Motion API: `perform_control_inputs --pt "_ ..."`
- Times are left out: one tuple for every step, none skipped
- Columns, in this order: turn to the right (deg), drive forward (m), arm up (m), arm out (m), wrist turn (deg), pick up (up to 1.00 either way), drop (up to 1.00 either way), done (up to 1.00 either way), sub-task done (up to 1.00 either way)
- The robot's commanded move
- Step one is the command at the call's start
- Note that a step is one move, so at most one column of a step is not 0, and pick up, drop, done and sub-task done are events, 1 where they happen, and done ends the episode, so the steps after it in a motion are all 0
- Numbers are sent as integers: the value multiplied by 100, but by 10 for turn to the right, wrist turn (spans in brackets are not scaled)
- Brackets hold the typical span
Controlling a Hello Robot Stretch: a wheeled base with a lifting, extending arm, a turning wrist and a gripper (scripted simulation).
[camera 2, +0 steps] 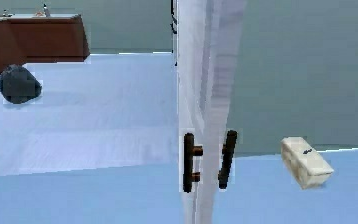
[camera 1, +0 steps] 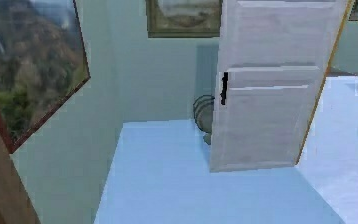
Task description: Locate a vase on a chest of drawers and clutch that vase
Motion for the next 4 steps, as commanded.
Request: perform_control_inputs --pt "0 10 0 0 0 0 0 0 0" --pt "450 0 0 0 0 0 0 0 0" --pt "60 0 0 0 0 0 0 0 0" --pt "0 35 0 0 0 0 0 0 0"
